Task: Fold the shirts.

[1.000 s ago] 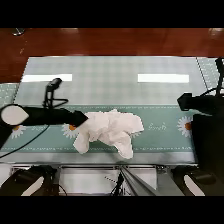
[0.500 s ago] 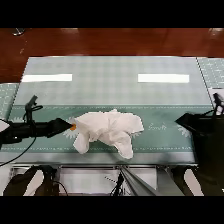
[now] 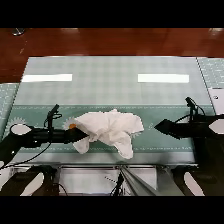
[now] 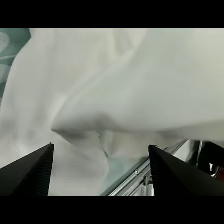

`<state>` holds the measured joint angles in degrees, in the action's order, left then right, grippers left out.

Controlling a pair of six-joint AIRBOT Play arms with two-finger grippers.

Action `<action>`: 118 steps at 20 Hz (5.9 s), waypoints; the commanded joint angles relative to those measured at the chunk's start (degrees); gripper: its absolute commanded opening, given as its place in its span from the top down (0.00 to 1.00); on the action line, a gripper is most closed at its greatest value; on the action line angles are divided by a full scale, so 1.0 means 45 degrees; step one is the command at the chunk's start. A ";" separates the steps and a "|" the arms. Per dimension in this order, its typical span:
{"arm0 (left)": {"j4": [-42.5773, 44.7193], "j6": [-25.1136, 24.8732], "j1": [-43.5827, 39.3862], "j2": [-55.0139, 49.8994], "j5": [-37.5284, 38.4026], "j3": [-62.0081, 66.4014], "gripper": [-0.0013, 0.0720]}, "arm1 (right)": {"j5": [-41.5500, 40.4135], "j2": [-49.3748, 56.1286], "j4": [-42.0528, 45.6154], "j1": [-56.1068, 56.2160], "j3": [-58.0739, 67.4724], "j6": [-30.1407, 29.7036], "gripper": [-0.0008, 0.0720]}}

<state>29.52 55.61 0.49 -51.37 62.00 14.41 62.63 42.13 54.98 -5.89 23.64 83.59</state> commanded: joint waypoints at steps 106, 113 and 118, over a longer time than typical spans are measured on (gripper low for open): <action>-0.0272 0.1311 0.1880 -0.4240 0.0131 0.2229 0.94 | 0.1914 0.4930 -0.0039 -0.6805 0.3337 -0.2851 0.14; -0.0287 0.1316 0.1870 -0.4240 0.0423 0.2234 0.94 | 0.2011 0.7140 -0.0359 -0.4216 0.3342 -0.2973 0.14; -0.0384 0.1321 0.1676 -0.4240 0.0316 0.2234 0.94 | 0.1447 0.7664 -0.1647 -0.2939 0.3347 -0.3249 0.24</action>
<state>28.25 61.63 8.51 -70.41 63.75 24.40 70.54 75.22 51.24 -22.57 38.68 70.02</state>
